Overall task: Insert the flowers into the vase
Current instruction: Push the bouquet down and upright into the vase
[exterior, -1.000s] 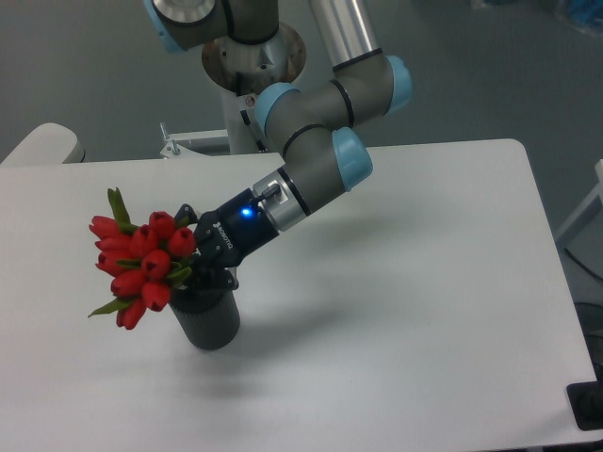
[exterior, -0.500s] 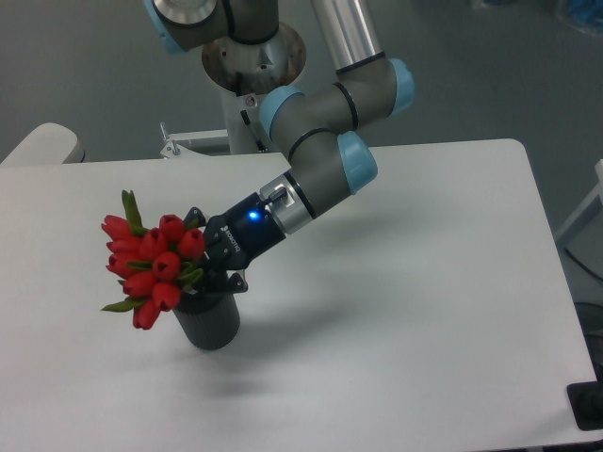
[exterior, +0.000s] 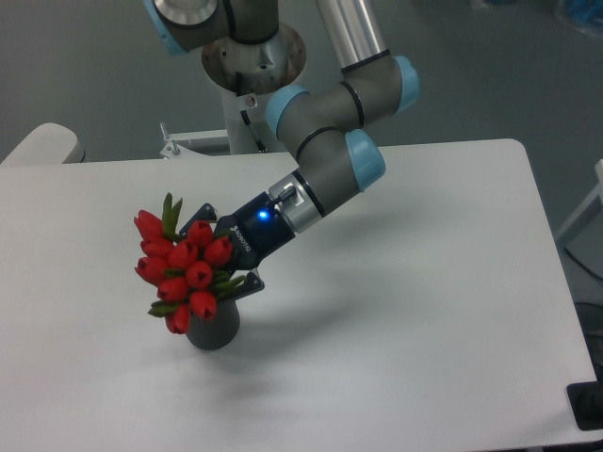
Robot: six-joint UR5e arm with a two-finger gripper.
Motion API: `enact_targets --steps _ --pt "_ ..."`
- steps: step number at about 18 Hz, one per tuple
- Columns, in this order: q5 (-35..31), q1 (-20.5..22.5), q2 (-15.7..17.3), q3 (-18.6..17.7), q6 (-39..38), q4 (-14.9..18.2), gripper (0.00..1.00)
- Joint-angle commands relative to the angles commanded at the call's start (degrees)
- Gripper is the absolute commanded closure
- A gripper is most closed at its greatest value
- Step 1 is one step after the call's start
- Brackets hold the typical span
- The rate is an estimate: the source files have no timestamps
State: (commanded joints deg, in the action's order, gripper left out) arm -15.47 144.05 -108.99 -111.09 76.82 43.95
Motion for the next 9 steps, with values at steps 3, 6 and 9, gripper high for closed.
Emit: enact_targets --steps 3,6,9 --pt "-0.35 0.00 0.00 -0.27 0.09 0.00 0.00" --pt "-3.50 0.00 0.26 -0.53 0.61 0.00 0.00" --pt "-4.39 0.35 0.35 -0.62 0.62 0.00 0.00"
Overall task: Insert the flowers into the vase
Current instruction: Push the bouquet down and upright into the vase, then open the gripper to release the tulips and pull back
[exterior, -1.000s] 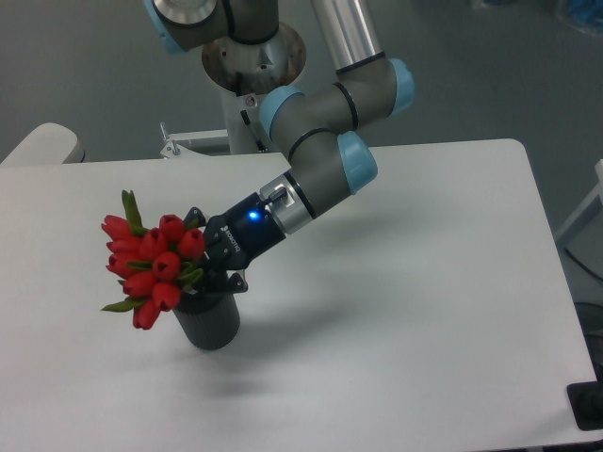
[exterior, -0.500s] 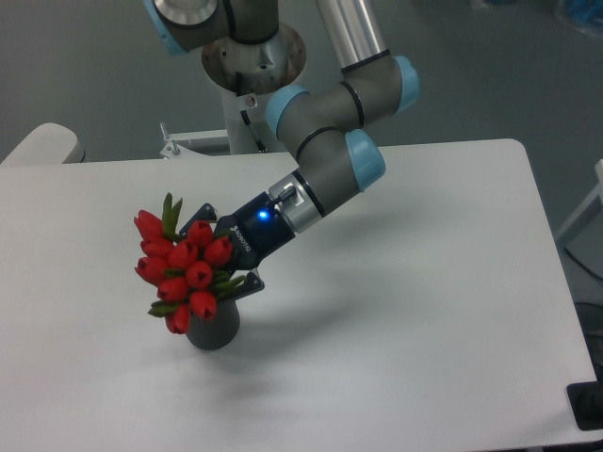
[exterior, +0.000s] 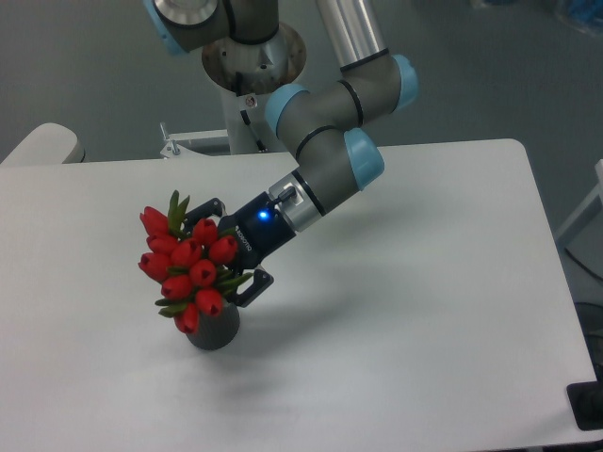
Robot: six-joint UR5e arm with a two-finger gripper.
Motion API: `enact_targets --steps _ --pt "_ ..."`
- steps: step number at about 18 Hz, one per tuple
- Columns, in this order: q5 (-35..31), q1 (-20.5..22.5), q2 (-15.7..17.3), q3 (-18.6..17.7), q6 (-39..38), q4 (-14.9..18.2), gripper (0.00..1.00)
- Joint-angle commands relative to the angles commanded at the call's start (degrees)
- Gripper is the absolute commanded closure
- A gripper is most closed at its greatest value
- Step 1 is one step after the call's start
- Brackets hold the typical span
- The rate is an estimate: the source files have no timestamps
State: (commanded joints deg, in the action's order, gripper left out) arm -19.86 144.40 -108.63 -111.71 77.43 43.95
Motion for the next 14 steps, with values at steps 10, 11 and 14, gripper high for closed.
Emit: enact_targets --steps 10,11,14 --pt "-0.18 5.10 1.93 0.09 0.00 0.17 0.00" --pt "-0.26 5.62 1.93 0.00 0.00 0.18 0.00" --pt "-3.24 7.03 2.98 -0.79 0.00 0.18 0.00"
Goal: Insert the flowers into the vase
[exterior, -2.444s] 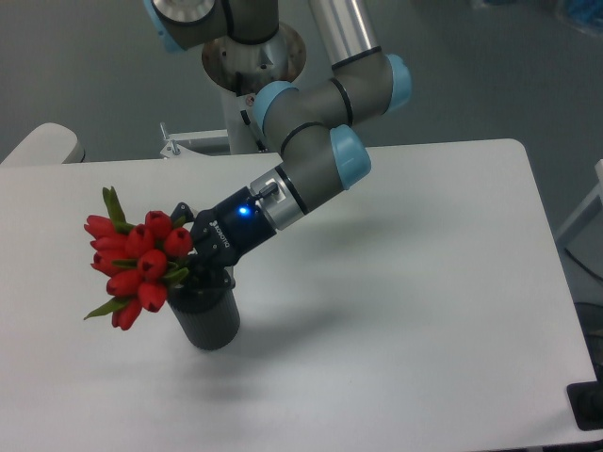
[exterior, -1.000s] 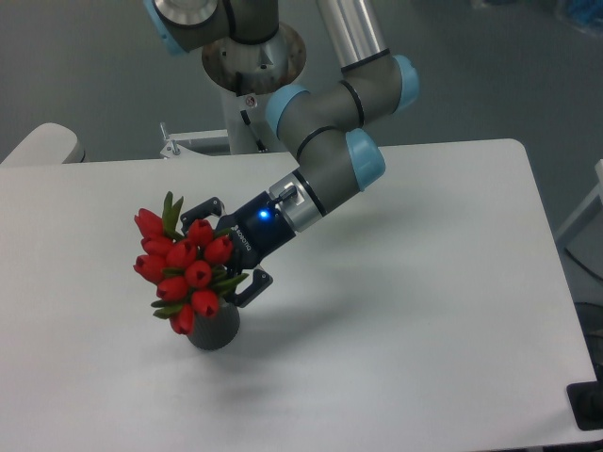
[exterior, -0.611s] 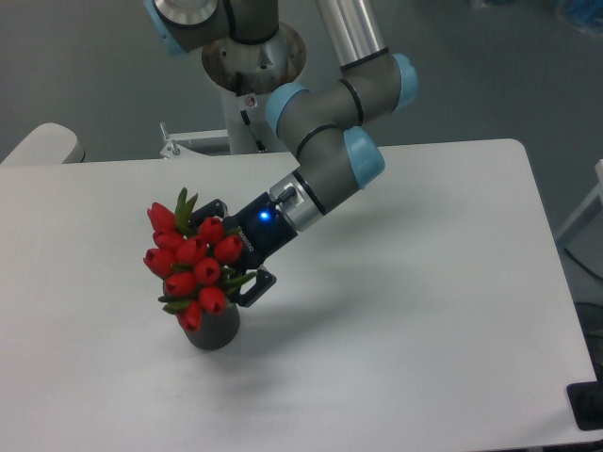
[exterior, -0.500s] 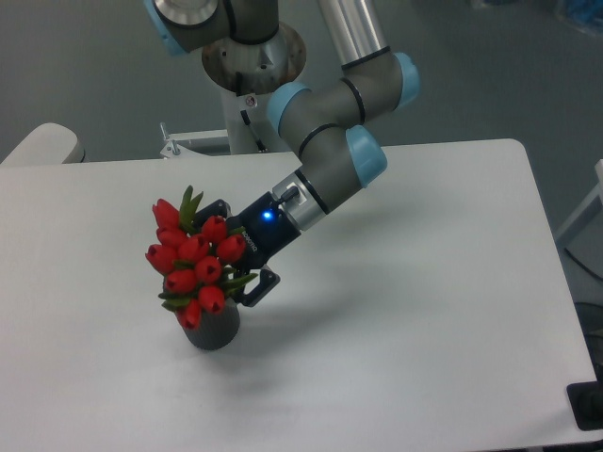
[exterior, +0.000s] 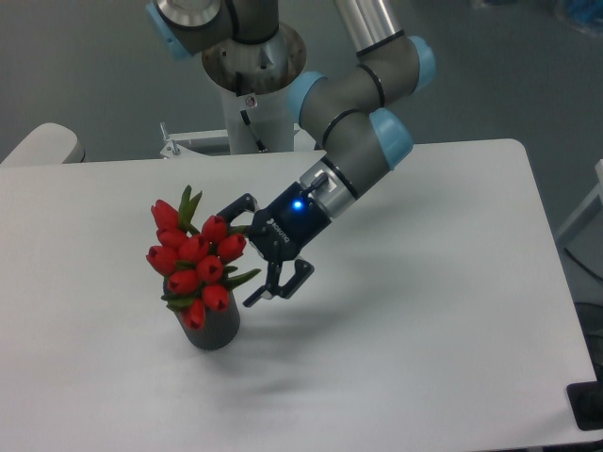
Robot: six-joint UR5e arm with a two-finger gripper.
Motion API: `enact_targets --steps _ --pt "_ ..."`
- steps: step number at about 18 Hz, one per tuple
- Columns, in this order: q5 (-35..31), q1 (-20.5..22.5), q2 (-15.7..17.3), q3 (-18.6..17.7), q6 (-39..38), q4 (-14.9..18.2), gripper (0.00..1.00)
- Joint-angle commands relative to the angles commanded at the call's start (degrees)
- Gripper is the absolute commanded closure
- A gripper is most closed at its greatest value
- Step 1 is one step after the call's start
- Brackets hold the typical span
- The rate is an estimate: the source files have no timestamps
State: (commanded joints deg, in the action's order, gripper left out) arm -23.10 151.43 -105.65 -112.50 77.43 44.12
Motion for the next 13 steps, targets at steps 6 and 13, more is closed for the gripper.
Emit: enact_targets --steps 6,13 --pt "-4.50 2.29 1.15 0.79 0.00 -0.09 0.00" --pt "-7.91 6.76 1.59 4.83 0.00 0.00 0.00"
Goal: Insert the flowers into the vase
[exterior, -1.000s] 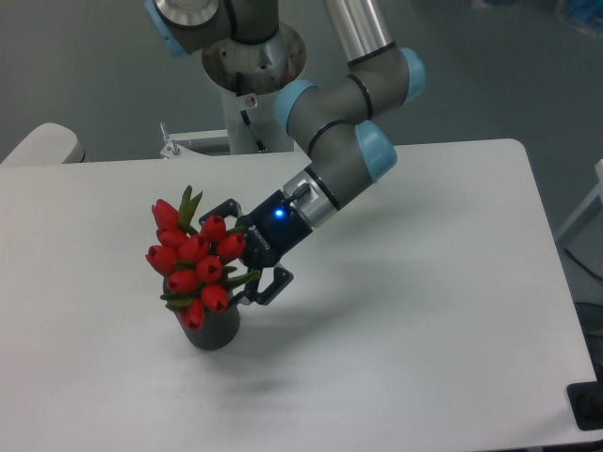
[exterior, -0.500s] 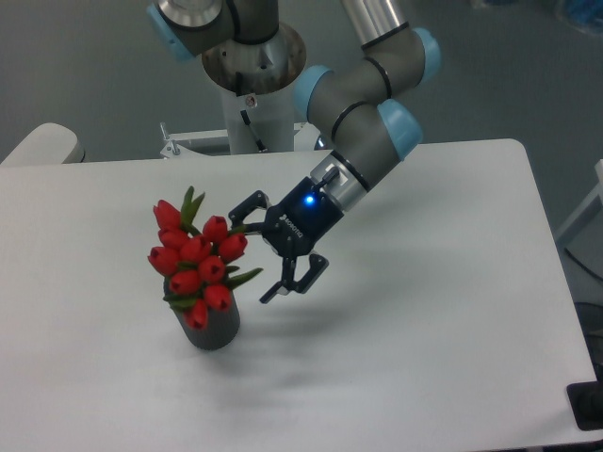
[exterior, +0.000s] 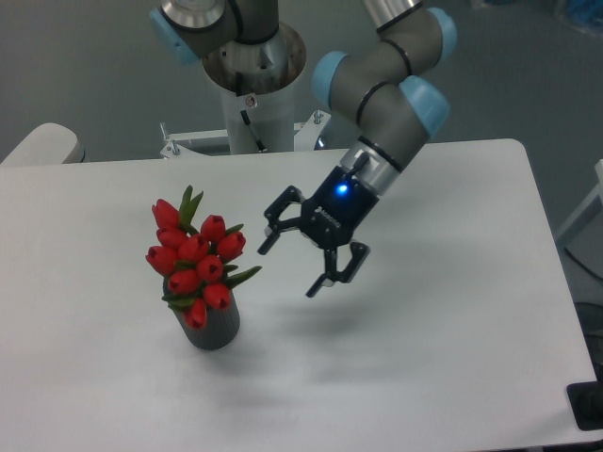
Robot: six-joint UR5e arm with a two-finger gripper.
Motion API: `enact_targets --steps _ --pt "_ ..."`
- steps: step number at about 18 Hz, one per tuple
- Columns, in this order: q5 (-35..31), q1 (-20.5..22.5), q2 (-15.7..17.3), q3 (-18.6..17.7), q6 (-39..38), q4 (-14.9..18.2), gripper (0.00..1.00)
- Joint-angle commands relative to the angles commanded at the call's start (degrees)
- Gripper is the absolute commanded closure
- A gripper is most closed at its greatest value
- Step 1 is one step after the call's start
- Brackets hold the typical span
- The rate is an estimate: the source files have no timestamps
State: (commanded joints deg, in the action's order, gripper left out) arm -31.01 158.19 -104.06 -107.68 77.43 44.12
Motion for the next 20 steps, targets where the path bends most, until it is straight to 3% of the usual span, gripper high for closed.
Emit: enact_targets --steps 5,13,17,20 --pt "-11.51 3.69 -1.14 5.62 0.09 0.00 0.00" --pt "-26.45 3.79 -6.06 18.36 0.96 2.01 0.00" --pt "-35.67 3.26 -7.29 23.46 11.66 11.22 0.00" --pt "-41.31 2.82 -8.78 29.26 16.42 17.73 0.00"
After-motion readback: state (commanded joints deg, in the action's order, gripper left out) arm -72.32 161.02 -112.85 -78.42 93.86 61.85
